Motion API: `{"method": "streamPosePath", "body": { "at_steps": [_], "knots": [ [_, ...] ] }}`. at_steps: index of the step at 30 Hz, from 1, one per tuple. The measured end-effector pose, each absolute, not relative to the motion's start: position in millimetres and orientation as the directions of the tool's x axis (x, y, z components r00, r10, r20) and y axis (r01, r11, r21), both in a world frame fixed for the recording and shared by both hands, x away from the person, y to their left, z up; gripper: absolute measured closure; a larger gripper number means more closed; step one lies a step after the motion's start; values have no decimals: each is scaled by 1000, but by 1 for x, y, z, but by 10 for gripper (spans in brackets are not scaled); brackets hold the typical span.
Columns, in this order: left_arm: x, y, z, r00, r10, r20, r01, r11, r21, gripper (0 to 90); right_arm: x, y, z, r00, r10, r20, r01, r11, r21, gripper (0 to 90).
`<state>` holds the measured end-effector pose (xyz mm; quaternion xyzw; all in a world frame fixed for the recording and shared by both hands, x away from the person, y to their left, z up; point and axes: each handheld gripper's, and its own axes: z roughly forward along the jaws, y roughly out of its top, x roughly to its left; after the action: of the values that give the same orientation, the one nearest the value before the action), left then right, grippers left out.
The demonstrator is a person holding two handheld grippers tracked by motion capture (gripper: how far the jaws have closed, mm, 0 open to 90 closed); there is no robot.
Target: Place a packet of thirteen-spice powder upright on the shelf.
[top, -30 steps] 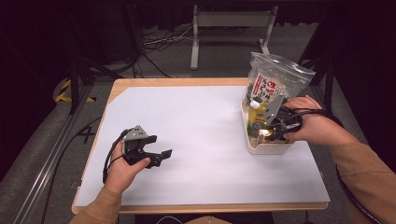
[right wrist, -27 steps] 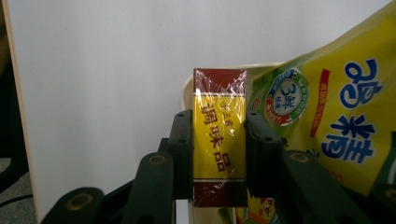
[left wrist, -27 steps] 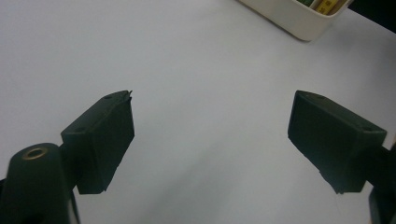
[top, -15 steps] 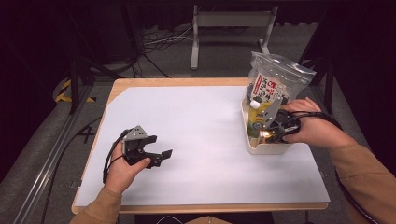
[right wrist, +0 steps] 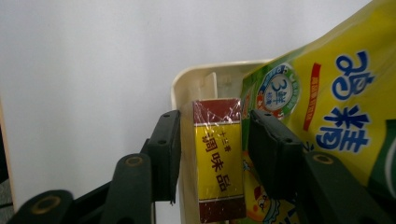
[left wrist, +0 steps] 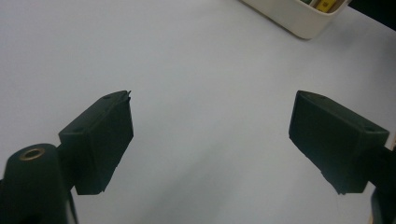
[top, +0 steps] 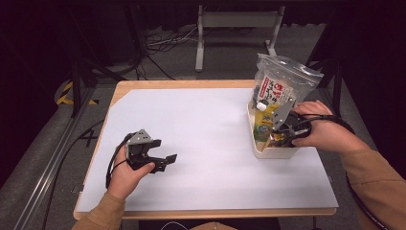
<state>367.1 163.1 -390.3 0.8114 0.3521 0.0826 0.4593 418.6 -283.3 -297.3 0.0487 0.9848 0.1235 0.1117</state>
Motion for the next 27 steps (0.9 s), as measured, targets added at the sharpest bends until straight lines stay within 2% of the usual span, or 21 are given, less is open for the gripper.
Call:
{"method": "streamPosePath", "body": {
  "at_steps": [3, 7, 11, 16, 18, 19, 27],
  "knots": [
    [364, 164, -391, 738, 648, -187, 496, -333, 802, 137, 414, -284, -294, -966, 155, -207, 85, 946, 312, 480],
    [362, 166, -392, 739, 649, -178, 489, -337, 805, 130, 409, -285, -290, -959, 174, -225, 84, 930, 359, 462],
    [354, 172, -394, 737, 654, -172, 488, -338, 805, 123, 393, -286, -284, -938, 251, -240, 108, 868, 485, 441],
    [348, 180, -396, 732, 662, -164, 482, -333, 810, 120, 382, -287, -284, -925, 295, -238, 126, 831, 542, 435],
    [345, 185, -397, 730, 664, -162, 479, -328, 814, 120, 376, -287, -286, -911, 334, -243, 146, 810, 568, 435],
    [341, 189, -398, 725, 666, -174, 486, -317, 815, 119, 371, -288, -289, -885, 400, -239, 193, 782, 593, 434],
    [325, 197, -405, 728, 662, -178, 483, -312, 818, 106, 353, -293, -306, -848, 493, -196, 242, 688, 684, 428]
  ]
}}
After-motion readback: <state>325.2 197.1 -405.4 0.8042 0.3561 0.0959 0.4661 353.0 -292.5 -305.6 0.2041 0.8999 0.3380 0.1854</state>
